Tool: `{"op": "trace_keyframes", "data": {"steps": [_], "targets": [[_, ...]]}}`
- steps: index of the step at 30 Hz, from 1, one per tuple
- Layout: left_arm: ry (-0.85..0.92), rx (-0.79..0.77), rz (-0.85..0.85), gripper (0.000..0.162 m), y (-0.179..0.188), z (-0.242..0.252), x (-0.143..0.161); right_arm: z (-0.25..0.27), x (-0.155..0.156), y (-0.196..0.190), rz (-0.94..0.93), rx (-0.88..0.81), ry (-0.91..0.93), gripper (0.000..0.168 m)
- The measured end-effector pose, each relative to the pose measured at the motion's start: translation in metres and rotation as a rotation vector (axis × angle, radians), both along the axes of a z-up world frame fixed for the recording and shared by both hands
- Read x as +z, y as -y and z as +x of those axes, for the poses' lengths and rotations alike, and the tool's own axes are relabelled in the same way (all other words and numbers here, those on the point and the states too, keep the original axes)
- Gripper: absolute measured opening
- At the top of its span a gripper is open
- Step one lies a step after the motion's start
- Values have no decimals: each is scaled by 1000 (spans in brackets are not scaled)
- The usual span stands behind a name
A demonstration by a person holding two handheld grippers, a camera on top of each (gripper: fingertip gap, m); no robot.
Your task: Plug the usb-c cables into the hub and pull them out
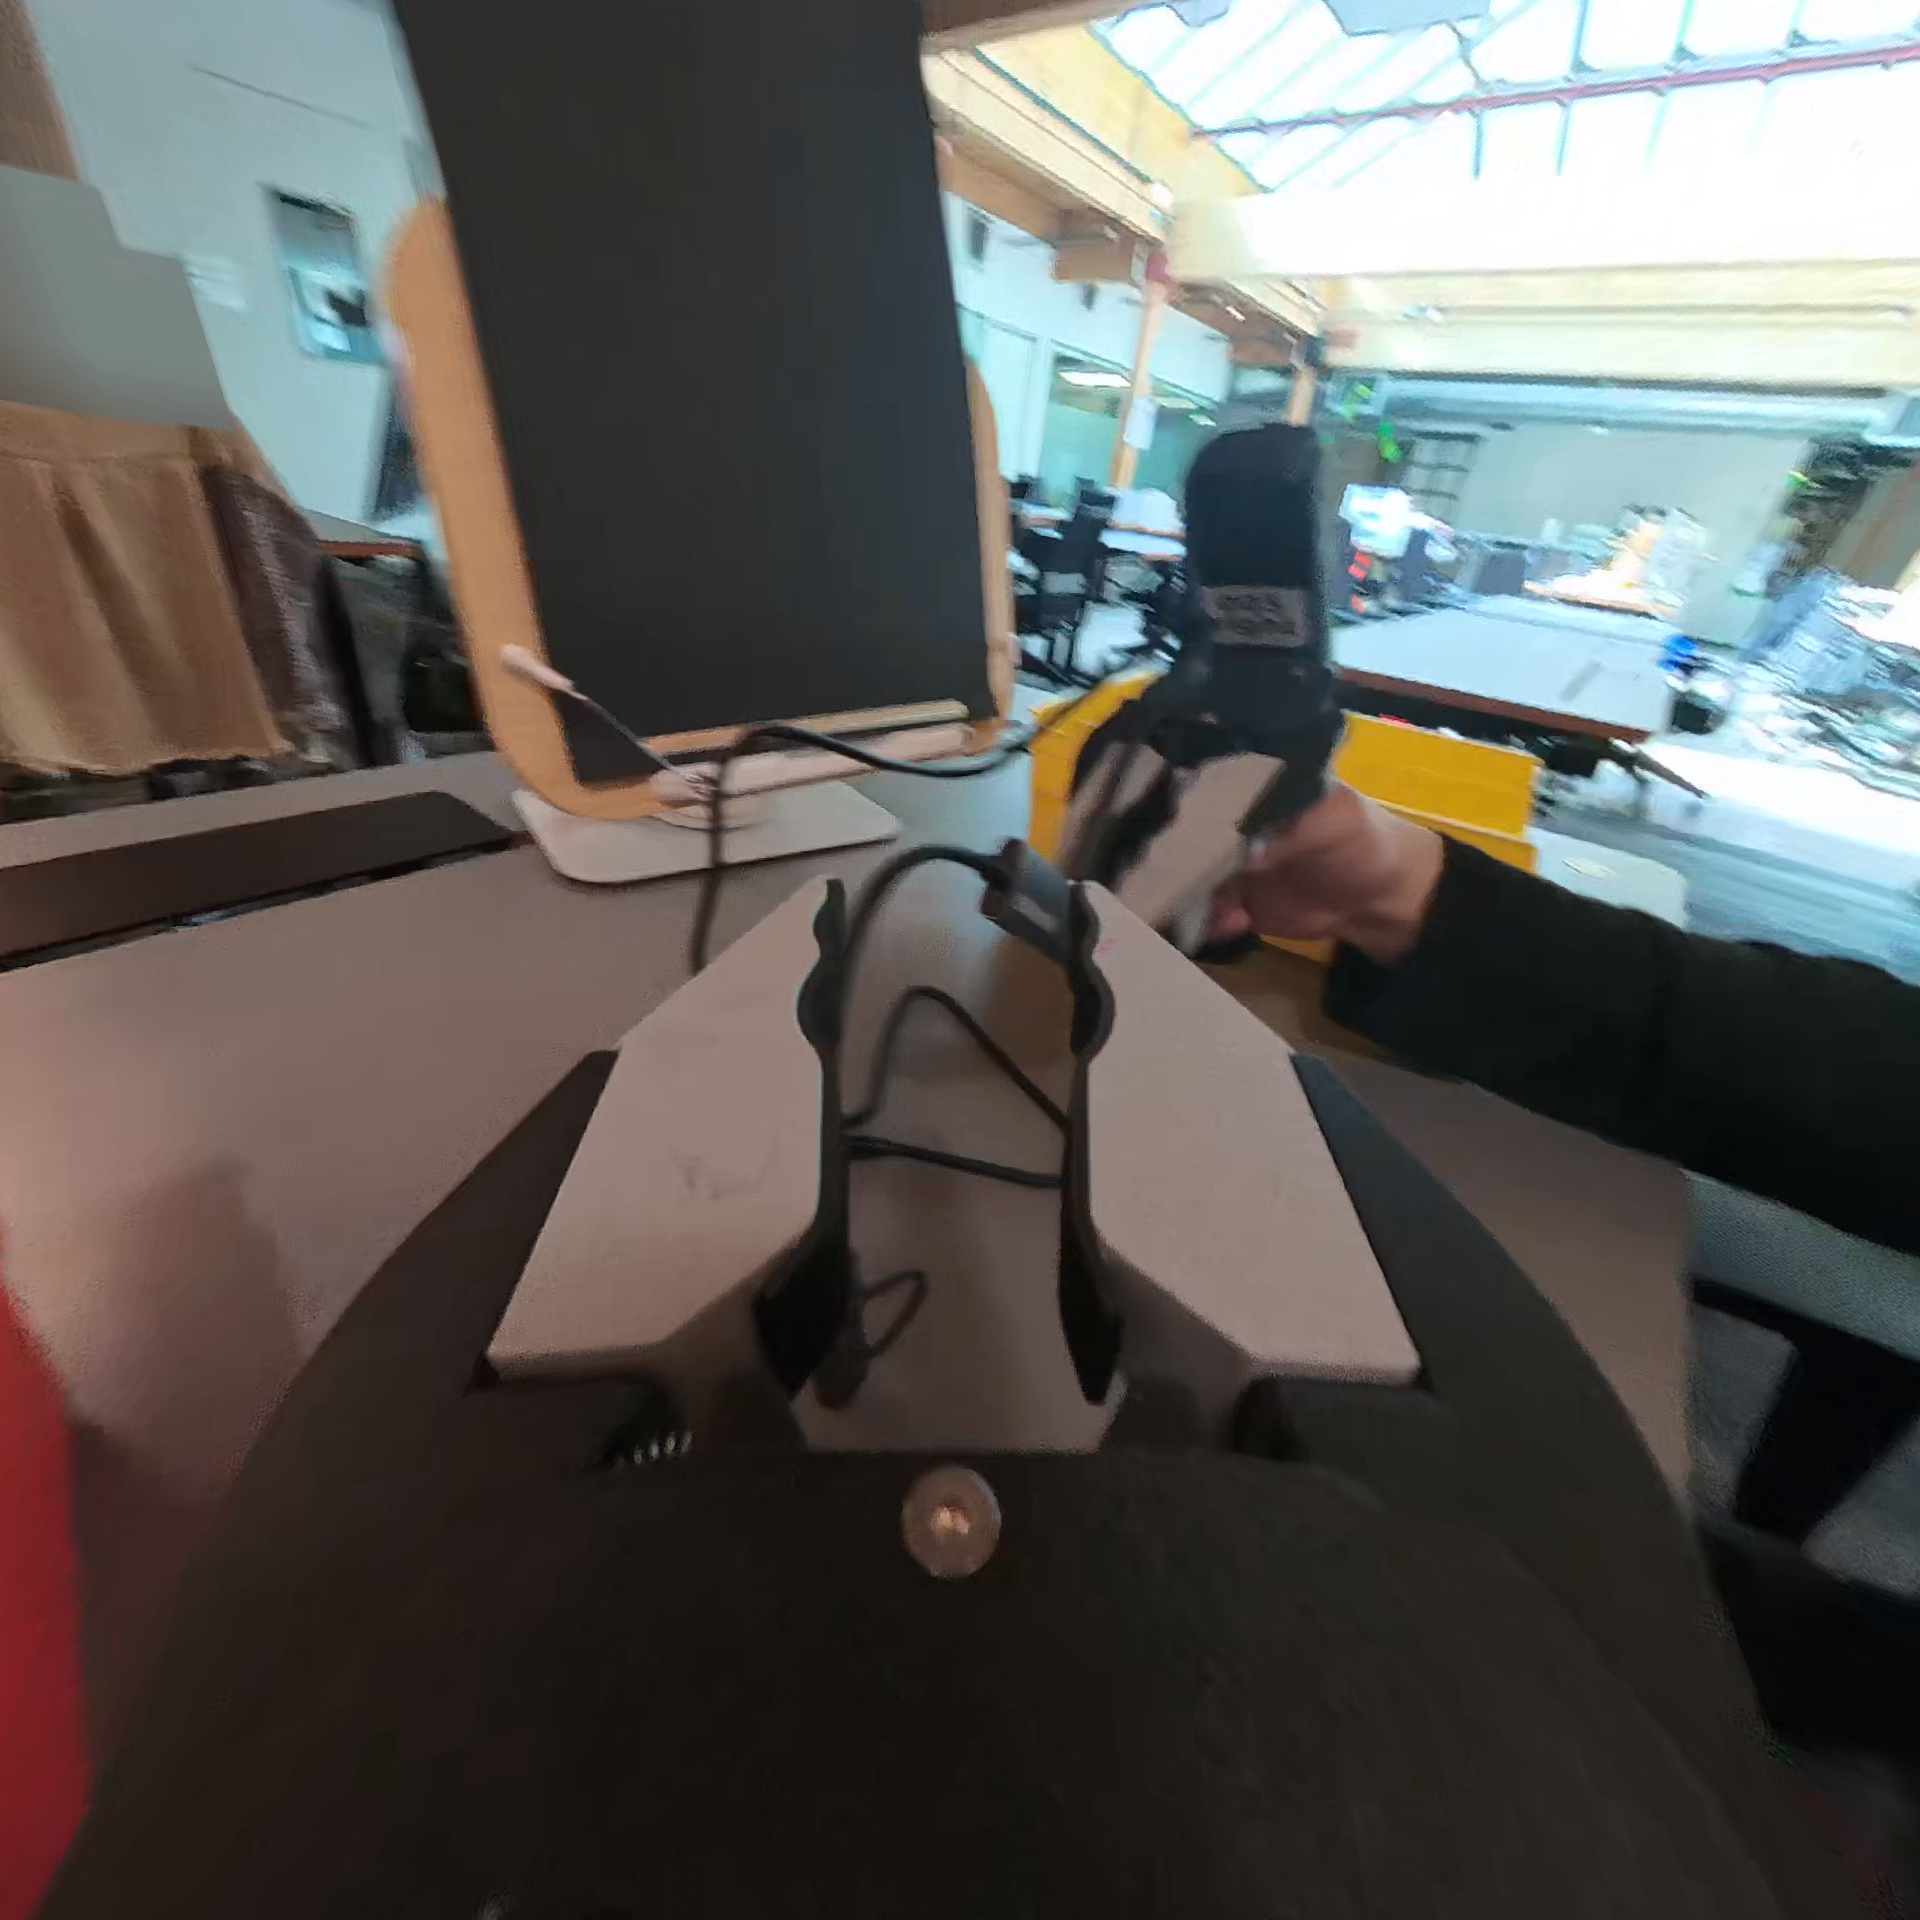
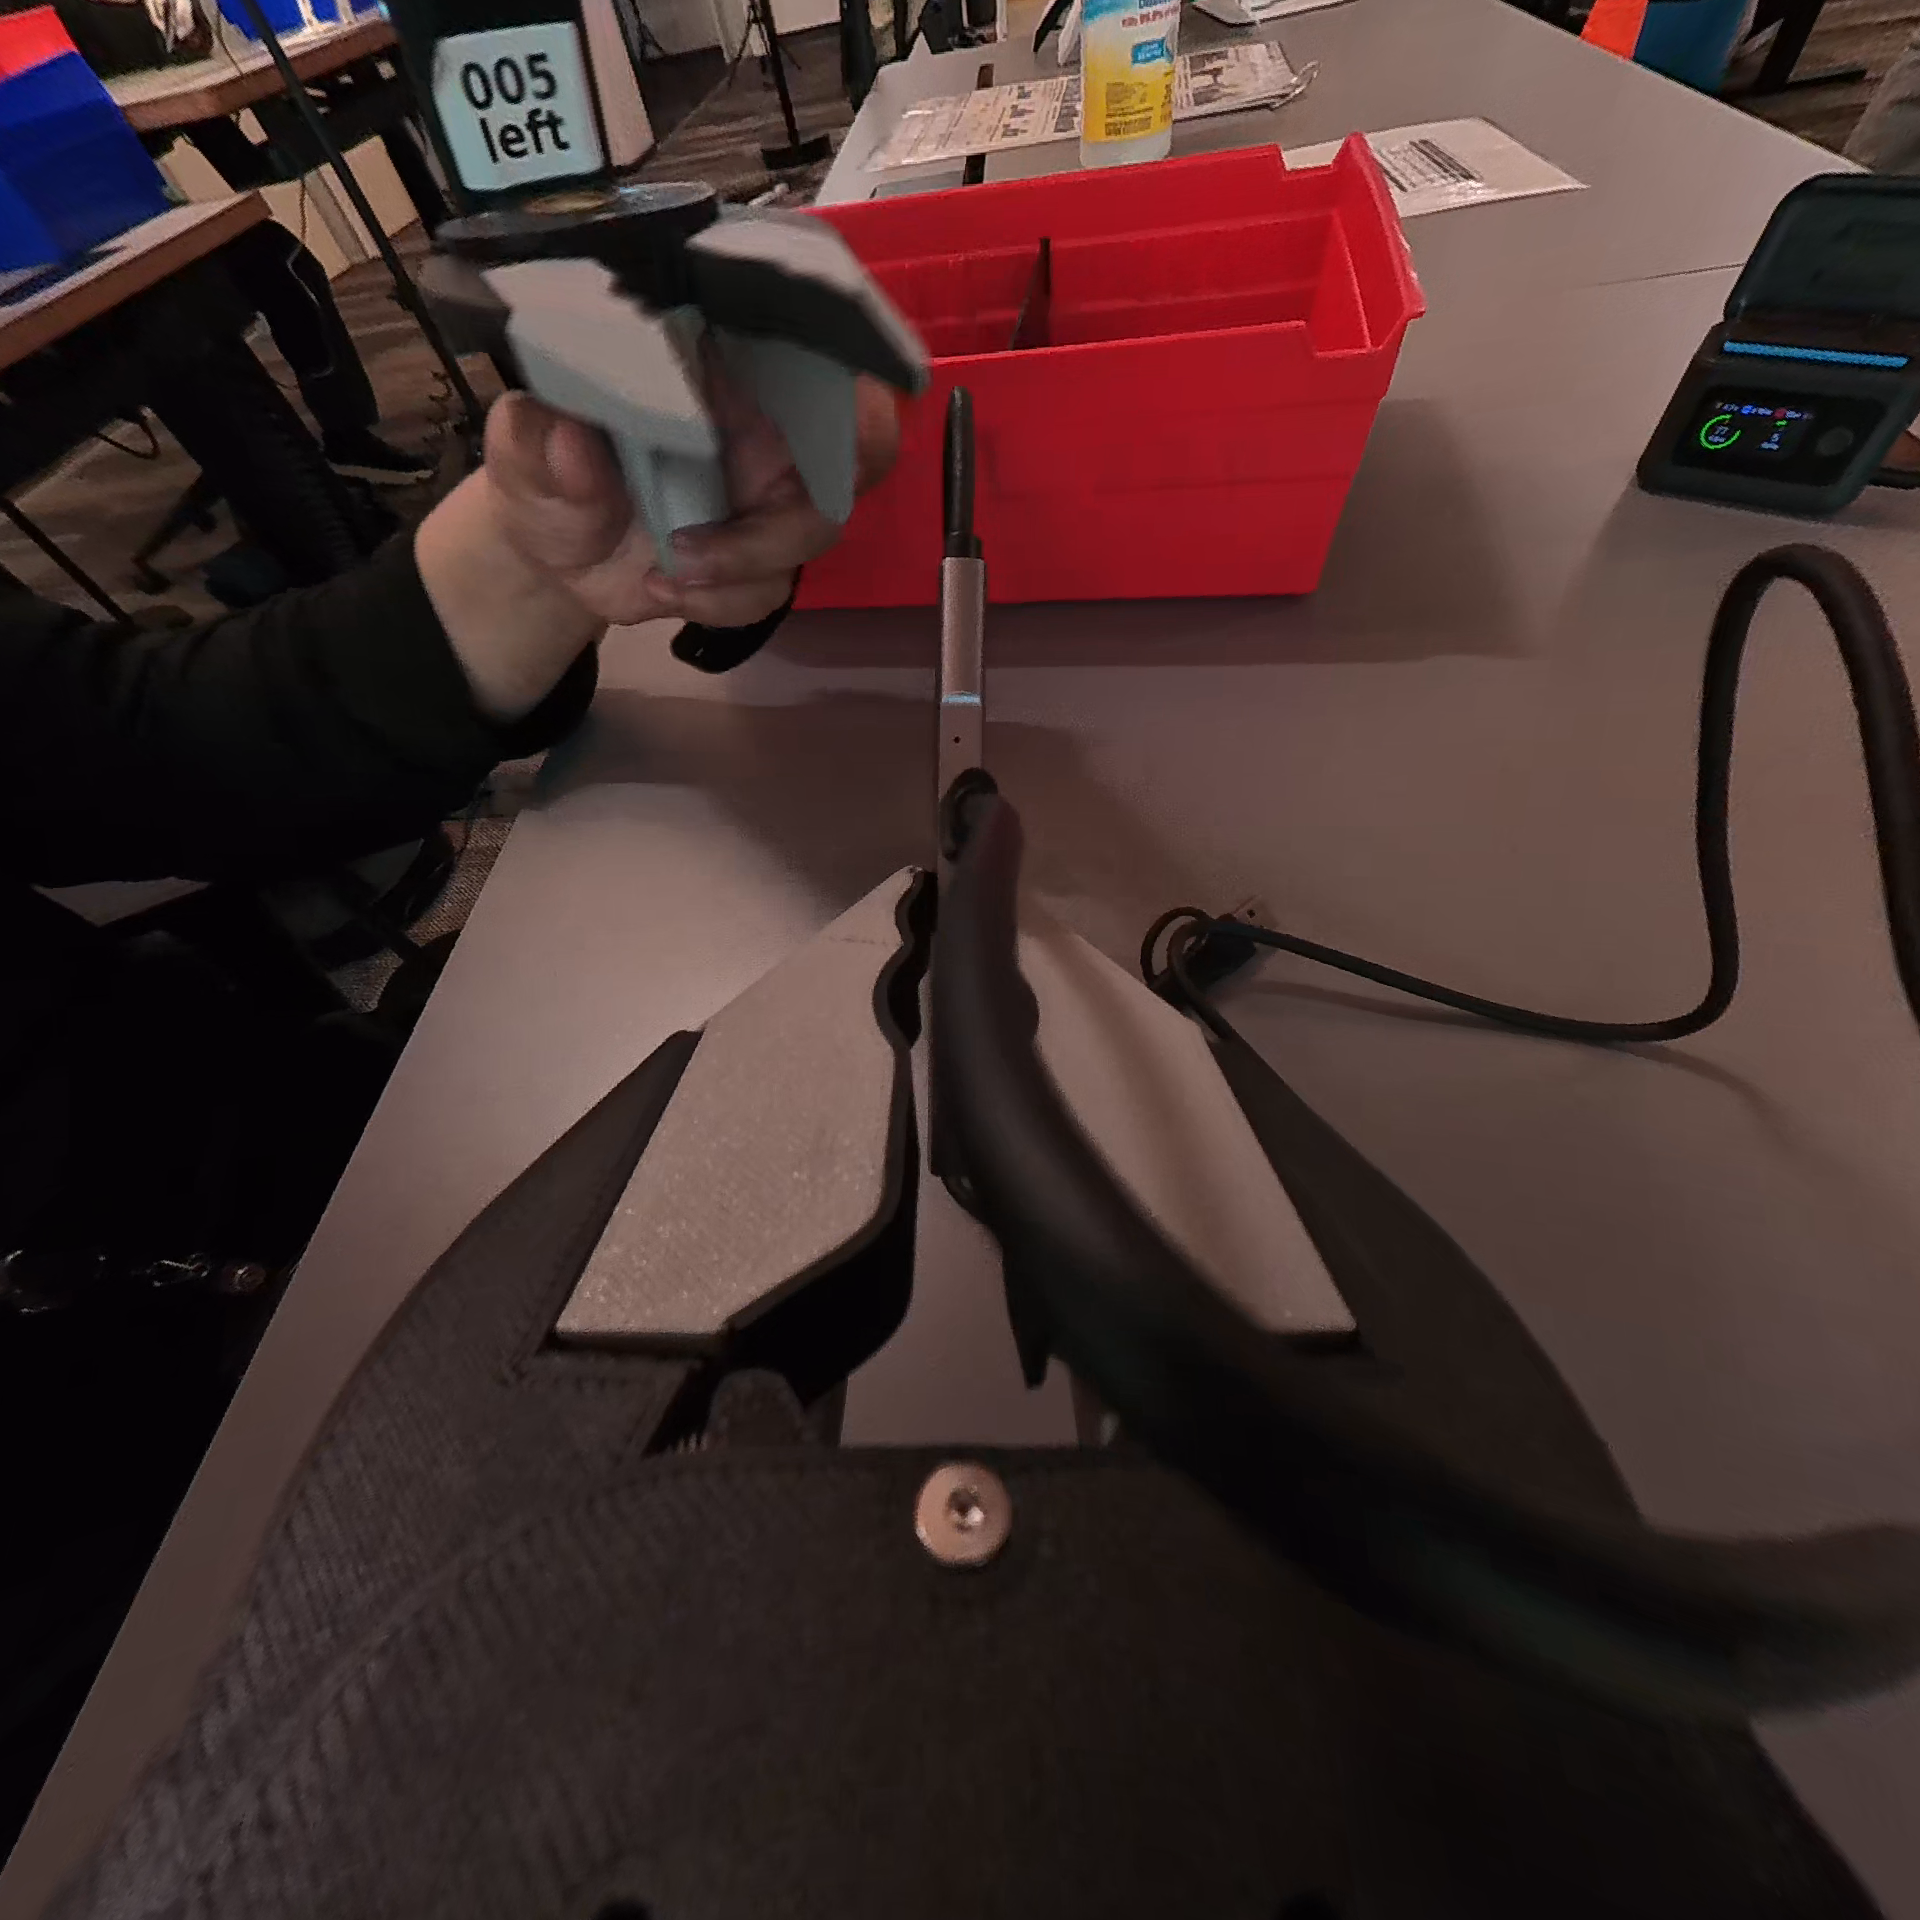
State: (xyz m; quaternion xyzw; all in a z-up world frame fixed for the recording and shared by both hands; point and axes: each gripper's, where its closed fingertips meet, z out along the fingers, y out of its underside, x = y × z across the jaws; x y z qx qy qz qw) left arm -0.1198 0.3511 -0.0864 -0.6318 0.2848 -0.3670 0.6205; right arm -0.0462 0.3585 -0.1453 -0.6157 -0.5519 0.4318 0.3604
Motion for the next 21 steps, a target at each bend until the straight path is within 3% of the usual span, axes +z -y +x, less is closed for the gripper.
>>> {"op": "trace_keyframes", "data": {"steps": [2,4,7,11,15,21], "targets": [[-59,-154,-23,28,26,23,-11,1,1,0,0,-2,-1,6],[-141,-261,-66,31,43,45,-35,1,2,0,-1,2,-7,7],[-219,-153,-123,30,20,55,-64,2,5,5,-1,23,-13,7],[-57,-170,-175,31,7,69,-50,3,8,13,-1,59,-17,7],[-20,-194,-128,30,0,75,-39,5,11,17,-27,88,-28,7],[104,-306,-95,11,6,82,-23,4,8,23,-45,115,-10,6]]}}
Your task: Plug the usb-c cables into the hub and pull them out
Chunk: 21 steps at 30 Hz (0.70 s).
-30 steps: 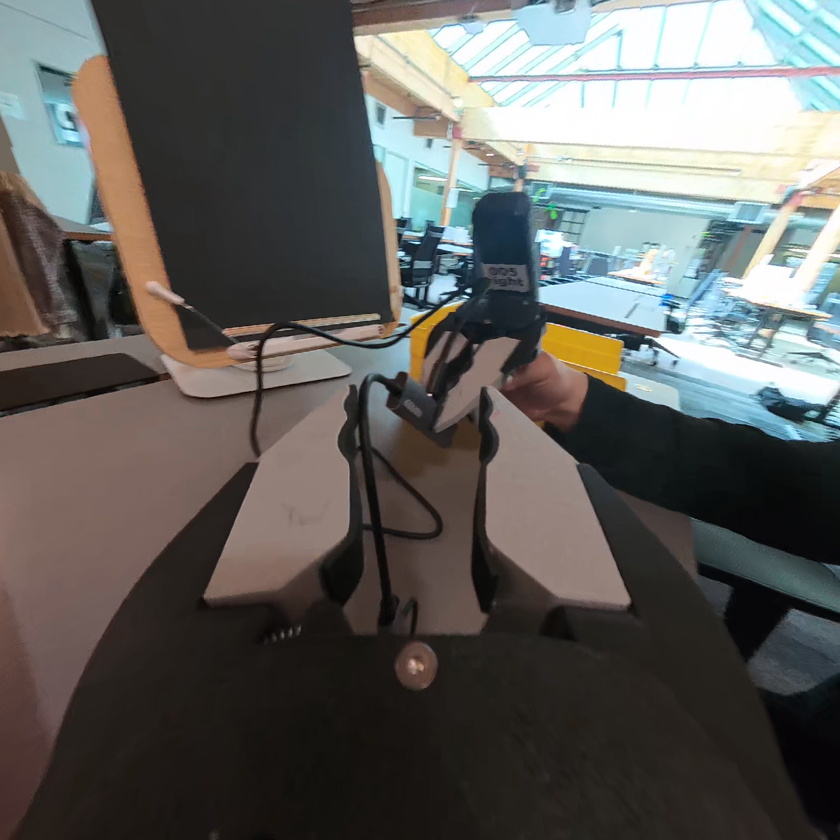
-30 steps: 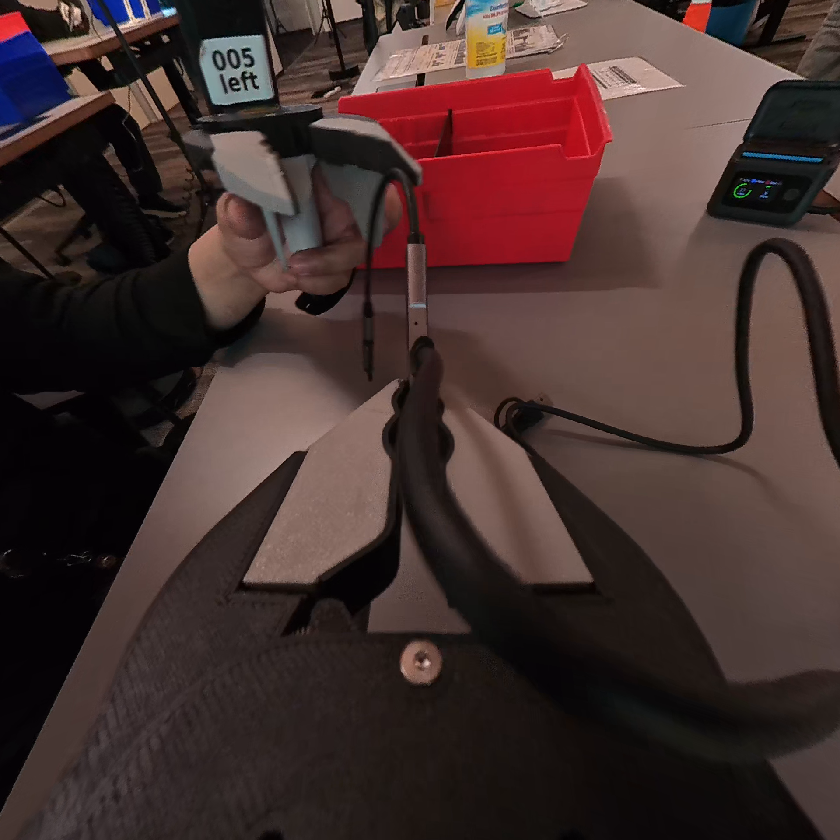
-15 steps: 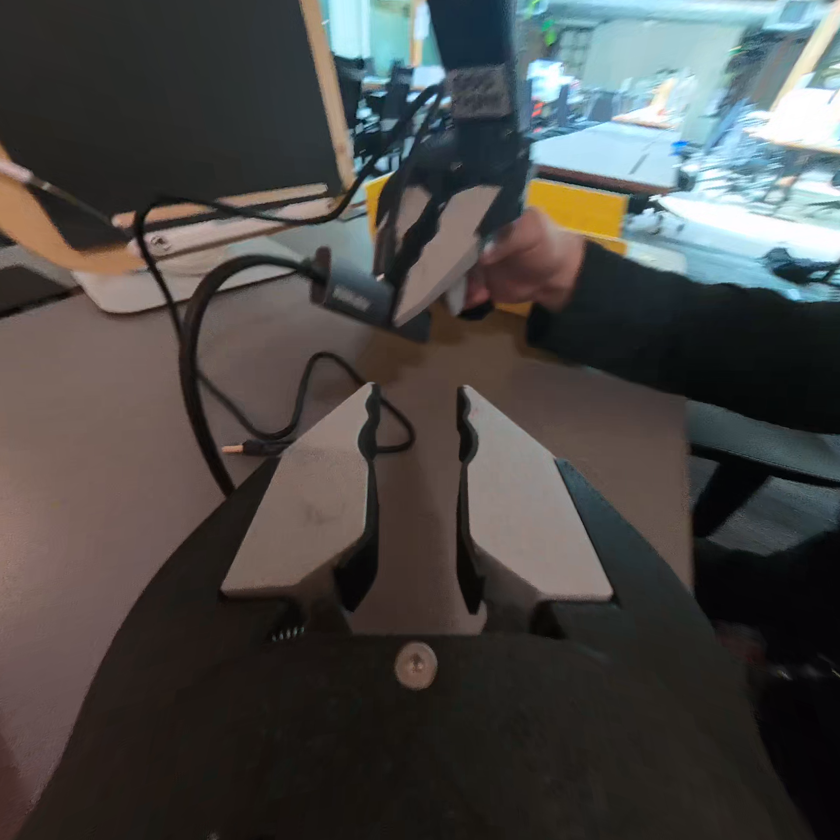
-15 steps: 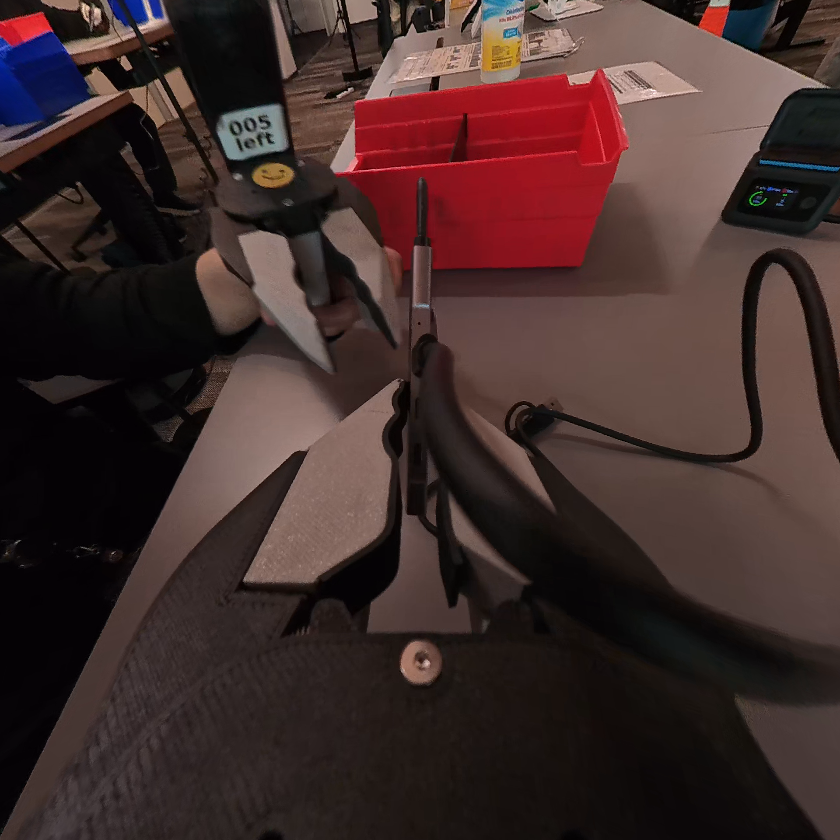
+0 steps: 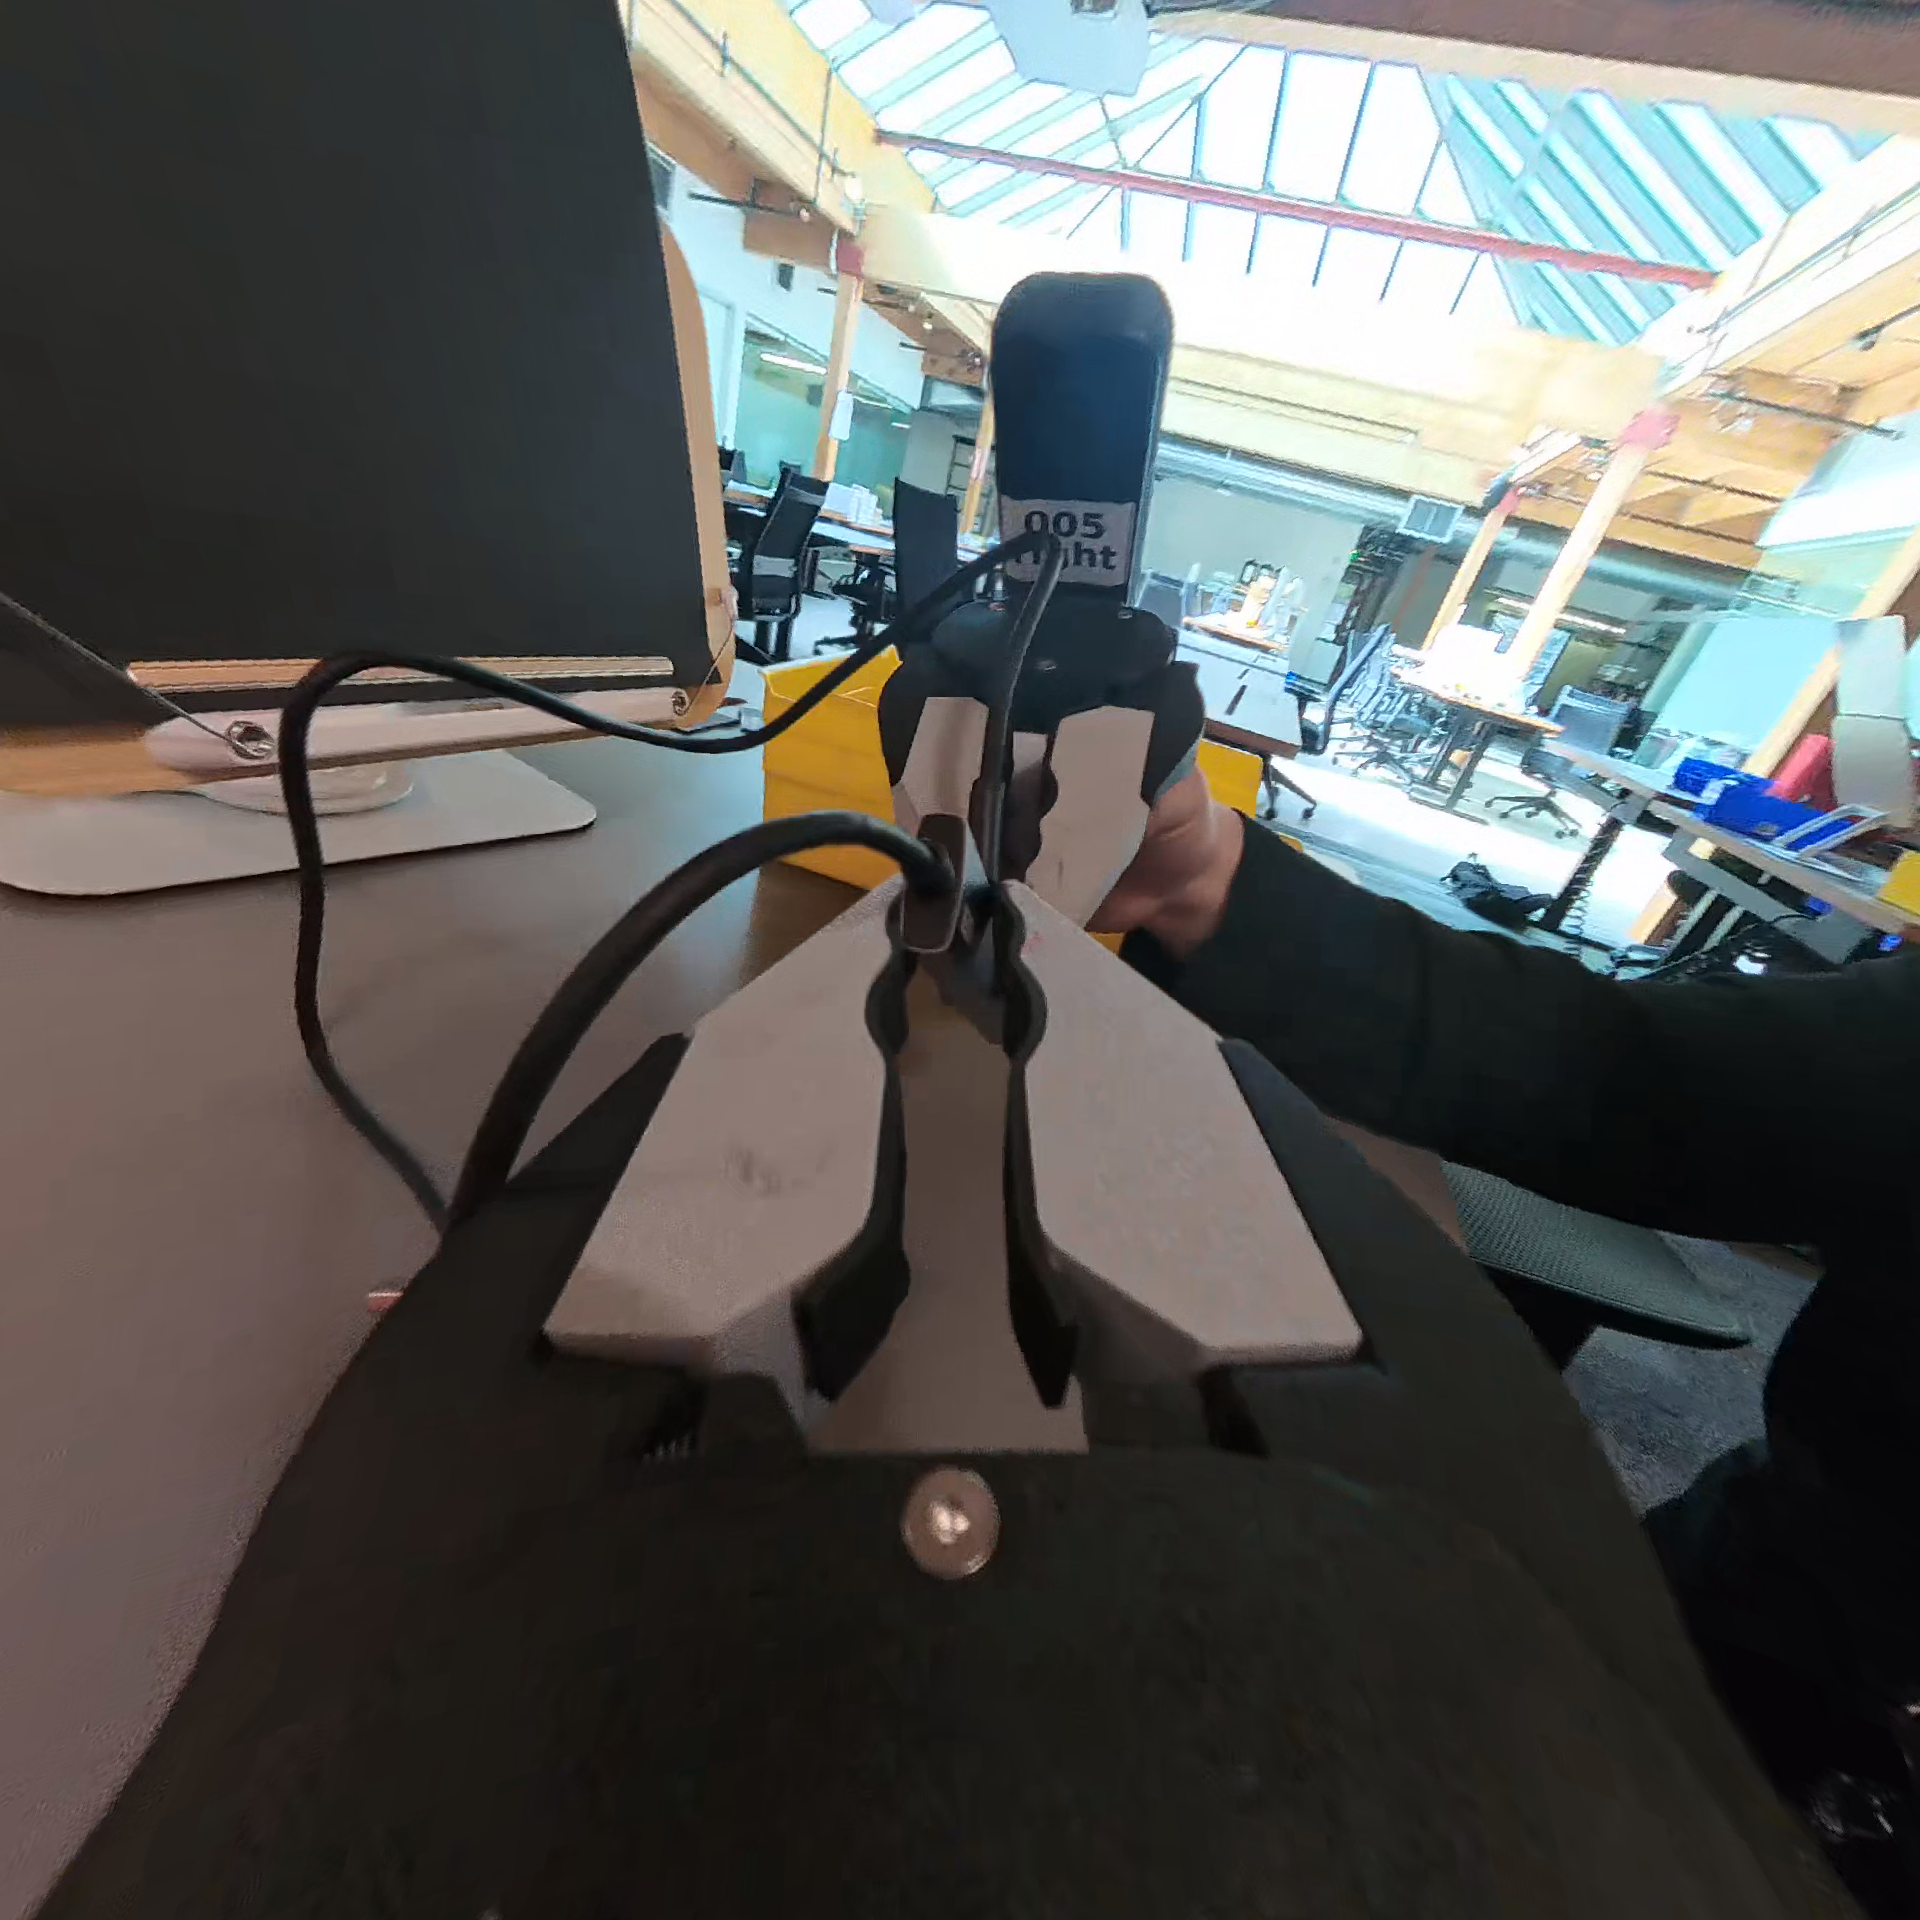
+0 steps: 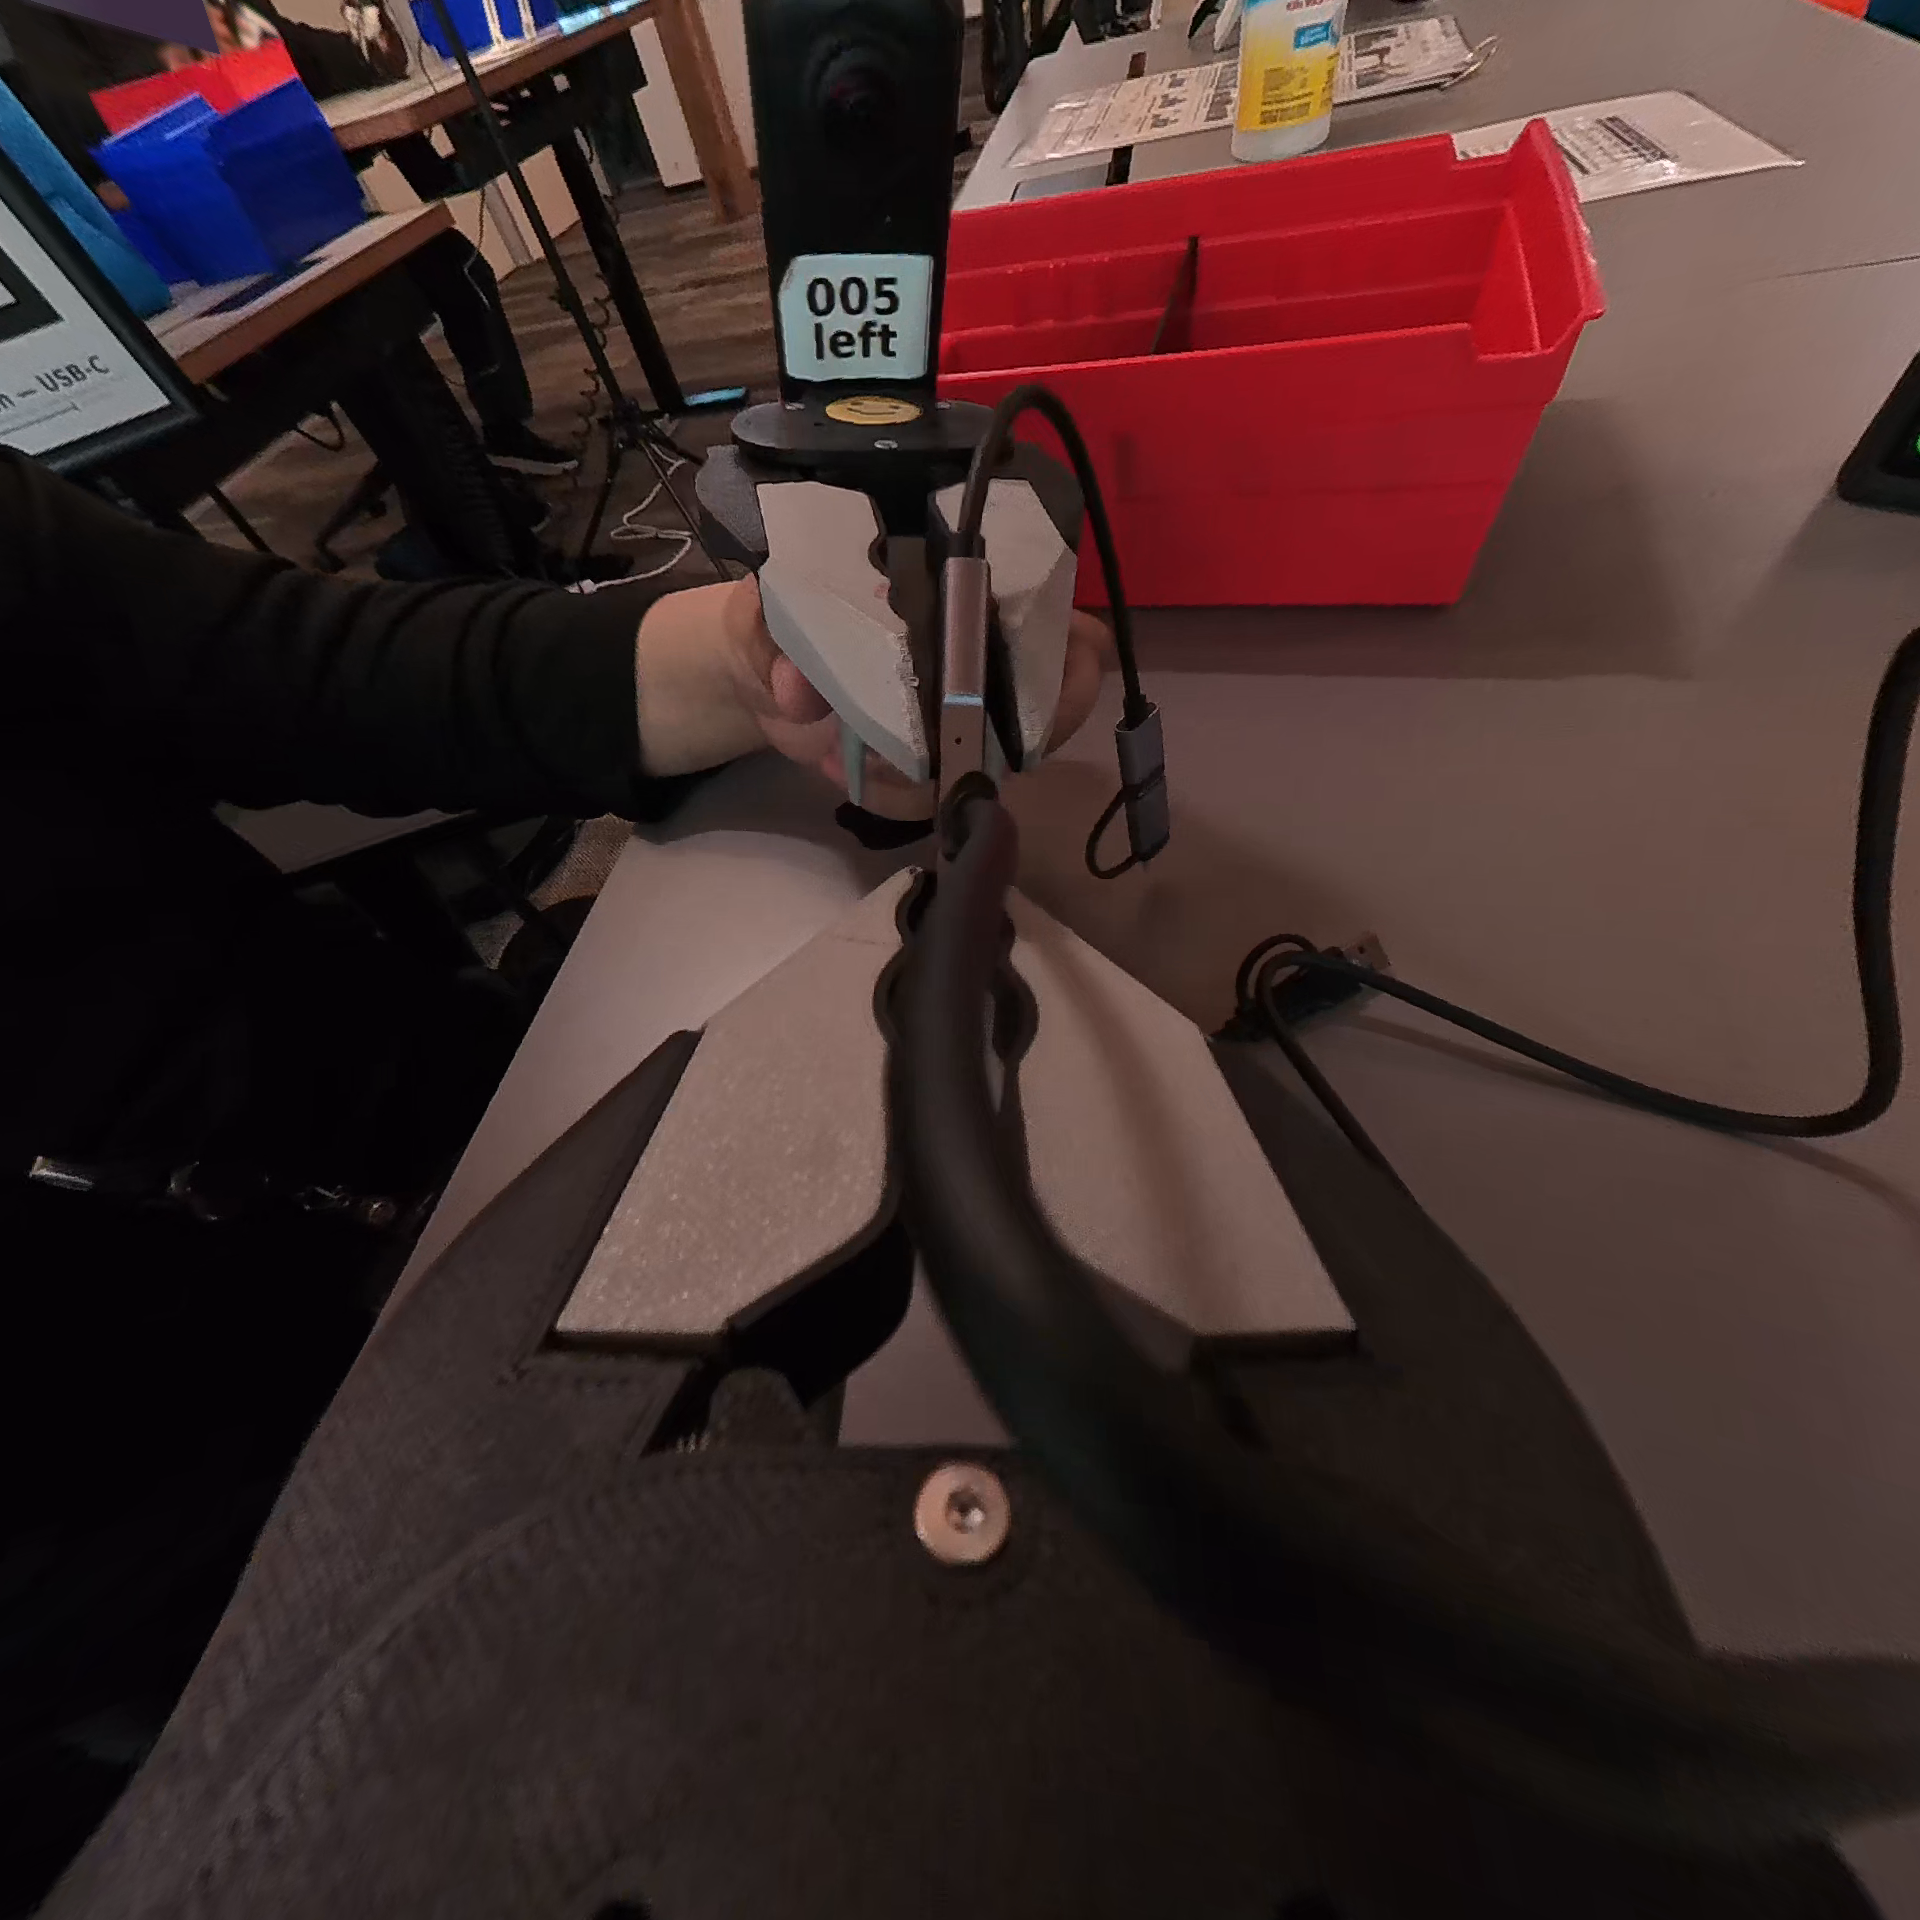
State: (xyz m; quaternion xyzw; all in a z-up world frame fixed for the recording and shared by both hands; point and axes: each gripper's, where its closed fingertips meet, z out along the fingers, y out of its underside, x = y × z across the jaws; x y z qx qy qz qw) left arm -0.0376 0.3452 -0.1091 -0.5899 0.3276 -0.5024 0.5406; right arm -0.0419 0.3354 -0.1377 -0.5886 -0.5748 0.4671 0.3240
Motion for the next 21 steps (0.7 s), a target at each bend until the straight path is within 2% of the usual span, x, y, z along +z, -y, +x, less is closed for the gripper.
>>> {"op": "trace_keyframes", "data": {"steps": [7,11,17,21], "targets": [[-19,-49,20,8,8,-3,0,-4,1,4,-46,13,-16,7],[6,-43,-35,7,3,-4,-3,2,4,-3,21,-32,-17,9],[22,-44,-42,8,3,-8,-1,9,26,-15,-10,-87,-132,15],[19,-49,-44,8,3,-5,-2,8,28,-13,-27,-73,-152,6]]}}
